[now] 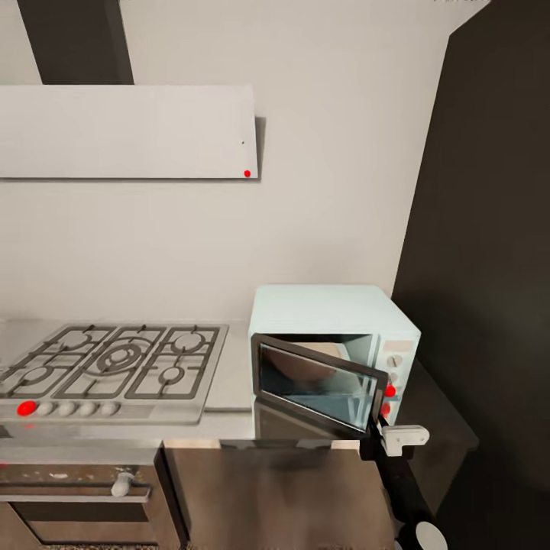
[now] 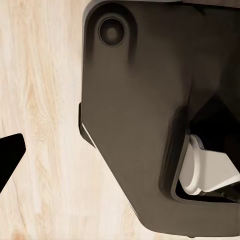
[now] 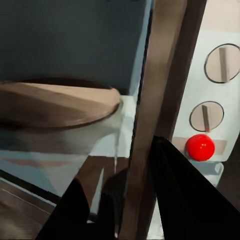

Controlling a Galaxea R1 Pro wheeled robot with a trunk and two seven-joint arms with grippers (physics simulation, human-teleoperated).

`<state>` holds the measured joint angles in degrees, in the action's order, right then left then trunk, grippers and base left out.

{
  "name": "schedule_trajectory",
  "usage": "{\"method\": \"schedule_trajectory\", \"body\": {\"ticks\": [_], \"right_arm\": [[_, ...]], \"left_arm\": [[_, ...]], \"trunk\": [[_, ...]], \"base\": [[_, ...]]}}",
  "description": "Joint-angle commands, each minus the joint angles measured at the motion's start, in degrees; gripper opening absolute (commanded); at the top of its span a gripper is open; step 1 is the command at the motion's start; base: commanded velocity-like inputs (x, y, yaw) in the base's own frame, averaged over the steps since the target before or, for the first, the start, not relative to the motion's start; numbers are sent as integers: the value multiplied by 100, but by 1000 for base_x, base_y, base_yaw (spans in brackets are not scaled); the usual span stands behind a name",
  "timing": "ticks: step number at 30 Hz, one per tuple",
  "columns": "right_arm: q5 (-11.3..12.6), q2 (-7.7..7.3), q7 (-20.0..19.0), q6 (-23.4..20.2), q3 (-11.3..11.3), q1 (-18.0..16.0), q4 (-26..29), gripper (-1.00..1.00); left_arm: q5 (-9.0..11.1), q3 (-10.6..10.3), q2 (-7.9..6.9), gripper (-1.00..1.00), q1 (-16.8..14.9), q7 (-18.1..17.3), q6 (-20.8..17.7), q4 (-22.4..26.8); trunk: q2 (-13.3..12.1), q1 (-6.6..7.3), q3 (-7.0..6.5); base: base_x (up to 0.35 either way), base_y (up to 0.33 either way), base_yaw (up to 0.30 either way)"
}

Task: In the kitchen, take the popcorn bag from the countertop, put it into the microwave, and heat it until the popcorn is cooked so the cooked popcorn ends up inside the bag.

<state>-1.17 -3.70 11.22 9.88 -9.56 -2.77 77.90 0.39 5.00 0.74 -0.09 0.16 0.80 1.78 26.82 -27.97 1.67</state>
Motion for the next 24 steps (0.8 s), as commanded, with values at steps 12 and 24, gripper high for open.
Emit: {"method": "schedule_trajectory", "body": {"ticks": [12, 24], "right_arm": [[73, -8, 38, 23, 420, -5, -30, -100], [73, -8, 38, 23, 414, -5, -30, -100]], "left_arm": [[5, 45, 0, 100, 0, 1, 6, 7], [4, 45, 0, 100, 0, 1, 8, 7]], "trunk": [[10, -1, 13], [10, -1, 13]], "base": [[-23, 0, 0], [-51, 0, 0]]}}
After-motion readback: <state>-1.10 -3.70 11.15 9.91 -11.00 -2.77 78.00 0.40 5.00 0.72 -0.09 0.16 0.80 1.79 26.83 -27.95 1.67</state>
